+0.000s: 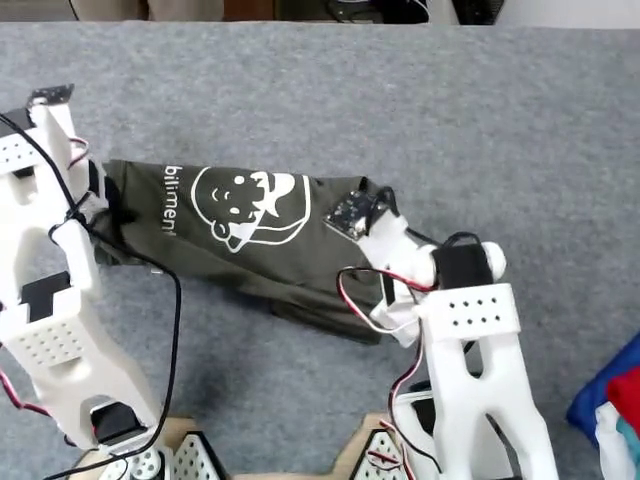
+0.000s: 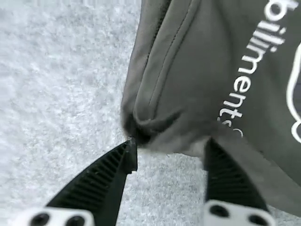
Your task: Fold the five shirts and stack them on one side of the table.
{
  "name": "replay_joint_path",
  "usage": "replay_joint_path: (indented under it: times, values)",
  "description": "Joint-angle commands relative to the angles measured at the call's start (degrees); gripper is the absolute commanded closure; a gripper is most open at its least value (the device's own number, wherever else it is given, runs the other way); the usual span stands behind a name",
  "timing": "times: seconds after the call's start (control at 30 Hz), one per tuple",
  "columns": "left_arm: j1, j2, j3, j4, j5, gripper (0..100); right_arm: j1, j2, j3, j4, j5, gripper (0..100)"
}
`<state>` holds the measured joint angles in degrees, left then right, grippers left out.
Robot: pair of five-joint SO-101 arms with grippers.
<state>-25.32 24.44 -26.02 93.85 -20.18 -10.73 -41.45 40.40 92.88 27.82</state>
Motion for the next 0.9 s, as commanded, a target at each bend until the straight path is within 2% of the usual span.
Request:
replay_joint_path:
  times: [0.0, 0.23, 0.37, 0.5, 0.63, 0.73, 0.87]
  values:
    - [-0.97, -3.74, -8.97, 3.52, -0.26, 71, -0.4, -1.27, -7.96, 1.49, -2.37, 78.6]
    - [-0.53, -3.38, -20.75, 4.4, 0.09, 71, -0.66, -1.27, -19.3, 1.49, -8.18, 76.9]
    - [0.18, -3.12, -22.24, 3.96, 1.23, 71, -1.45, -1.27, -25.01, 5.8, -8.7, 76.9]
    - [1.58, -1.1, -22.77, 3.96, 4.84, 71, -1.98, -1.27, -25.27, 8.97, -8.7, 76.8]
    - [3.52, 2.07, -22.77, 4.31, 5.54, 71, -2.33, -1.27, -21.93, 8.97, -8.18, 76.3]
    - [4.31, 2.86, -22.77, 4.4, 6.24, 71, -4.26, -1.71, -20.0, 9.23, -8.62, 71.0]
    - [5.27, 3.03, -22.33, 4.48, 6.77, 71, -6.73, -1.71, -19.91, 9.41, -8.7, 59.2]
